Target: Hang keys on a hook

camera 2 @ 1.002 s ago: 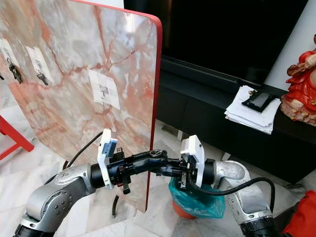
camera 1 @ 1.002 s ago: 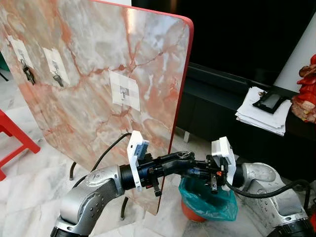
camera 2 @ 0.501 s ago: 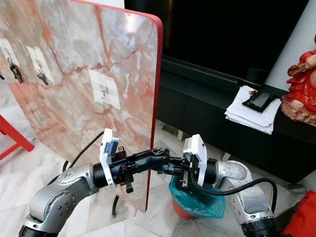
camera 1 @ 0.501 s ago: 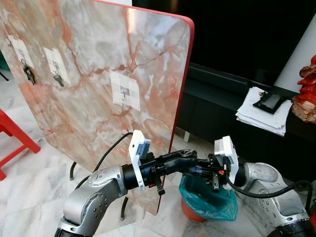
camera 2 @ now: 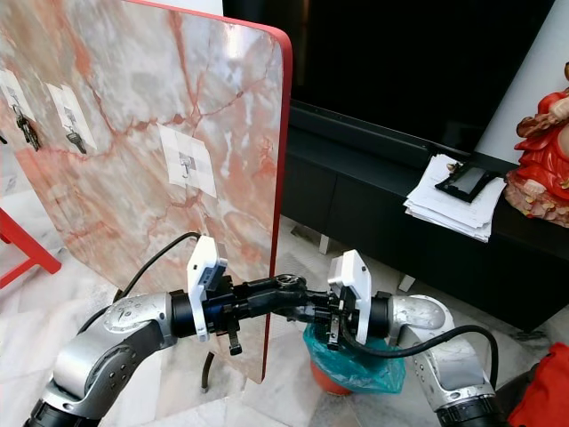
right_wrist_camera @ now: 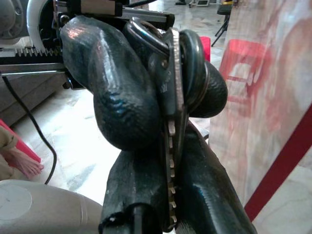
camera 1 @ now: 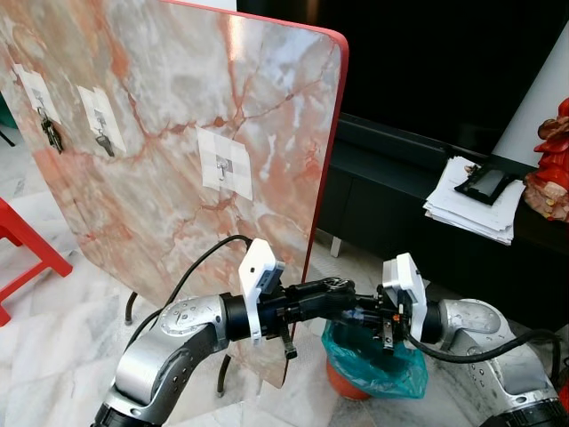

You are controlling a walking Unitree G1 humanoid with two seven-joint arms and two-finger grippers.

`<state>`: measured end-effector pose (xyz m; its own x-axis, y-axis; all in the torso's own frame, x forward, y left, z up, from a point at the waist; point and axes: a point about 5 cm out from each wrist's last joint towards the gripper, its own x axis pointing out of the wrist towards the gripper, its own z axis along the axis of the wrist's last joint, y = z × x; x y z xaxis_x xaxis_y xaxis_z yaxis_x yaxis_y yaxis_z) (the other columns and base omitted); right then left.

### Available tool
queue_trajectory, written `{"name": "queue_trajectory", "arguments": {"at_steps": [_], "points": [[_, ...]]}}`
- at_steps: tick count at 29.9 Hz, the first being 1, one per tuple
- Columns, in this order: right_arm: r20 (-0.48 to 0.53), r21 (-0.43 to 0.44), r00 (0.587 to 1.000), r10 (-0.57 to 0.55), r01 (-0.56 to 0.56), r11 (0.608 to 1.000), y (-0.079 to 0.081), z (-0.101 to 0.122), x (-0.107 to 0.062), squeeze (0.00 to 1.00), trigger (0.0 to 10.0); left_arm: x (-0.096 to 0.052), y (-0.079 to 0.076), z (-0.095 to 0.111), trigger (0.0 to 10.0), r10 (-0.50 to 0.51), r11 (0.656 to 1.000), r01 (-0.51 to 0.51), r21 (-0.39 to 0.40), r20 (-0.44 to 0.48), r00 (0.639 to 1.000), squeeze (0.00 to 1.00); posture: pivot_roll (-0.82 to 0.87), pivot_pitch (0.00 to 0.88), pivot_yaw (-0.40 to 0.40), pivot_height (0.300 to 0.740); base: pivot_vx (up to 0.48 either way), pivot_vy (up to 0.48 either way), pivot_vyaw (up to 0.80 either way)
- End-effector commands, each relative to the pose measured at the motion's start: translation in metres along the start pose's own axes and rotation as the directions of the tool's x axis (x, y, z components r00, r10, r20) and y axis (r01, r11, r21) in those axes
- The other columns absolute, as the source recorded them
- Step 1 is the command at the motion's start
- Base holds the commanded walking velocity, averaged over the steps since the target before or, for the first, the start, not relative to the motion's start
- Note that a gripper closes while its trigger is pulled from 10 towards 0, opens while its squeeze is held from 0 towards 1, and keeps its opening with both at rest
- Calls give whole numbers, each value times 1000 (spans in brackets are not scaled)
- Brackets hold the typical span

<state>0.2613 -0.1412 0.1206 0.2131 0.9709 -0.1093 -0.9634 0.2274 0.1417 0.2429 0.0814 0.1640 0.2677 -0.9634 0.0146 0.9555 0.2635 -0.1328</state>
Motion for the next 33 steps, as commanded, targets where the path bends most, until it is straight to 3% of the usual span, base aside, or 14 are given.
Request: {"name": "queue_trajectory", "arguments": {"at_steps": [1,9,10,15,16,22,23,24,25,33], "points": [[-55,20,999,-1,2,1000,0,-8,2,0,0,2,-3,20,10000,-26,997,22,79,52,998,0,-20,0,-93,740,0,0,0],[-69,20,998,-4,5,1000,-1,-11,0,0,0,-5,1,29,10000,-23,997,16,80,87,996,0,-20,0,-95,740,0,0,0],[-67,19,998,-4,5,1000,-1,-11,0,0,0,-4,-1,26,9216,-43,997,38,66,78,996,1000,-21,0,-94,740,0,0,0],[-64,17,998,-3,4,1000,-1,-10,1,0,0,-2,-7,22,9451,-79,996,76,44,68,995,1000,-21,0,-94,740,0,0,0],[-64,16,998,-2,3,1000,-2,-10,1,0,0,-2,-6,22,10000,-68,997,64,48,75,995,1000,-23,0,-96,740,0,0,0],[-68,13,998,-3,4,1000,-3,-9,-1,0,0,-5,-1,26,10000,-40,997,35,62,80,996,1000,-22,0,-98,740,0,0,0],[-68,13,998,-5,6,1000,-3,-10,-1,0,0,-7,3,27,10000,-8,997,2,82,72,997,318,-22,0,-98,740,0,0,0],[-68,13,998,-5,6,1000,-3,-10,-1,0,0,-8,5,27,10000,2,996,-8,87,70,998,318,-22,0,-98,740,0,0,0],[-68,14,998,-5,6,1000,-3,-10,-1,0,0,-9,6,27,10000,11,996,-17,90,69,998,0,-22,0,-98,740,0,0,0],[-72,15,997,-3,4,1000,-2,-11,-1,0,0,-11,8,23,10000,32,996,-35,79,41,999,0,-22,0,-99,740,0,0,0]]}}
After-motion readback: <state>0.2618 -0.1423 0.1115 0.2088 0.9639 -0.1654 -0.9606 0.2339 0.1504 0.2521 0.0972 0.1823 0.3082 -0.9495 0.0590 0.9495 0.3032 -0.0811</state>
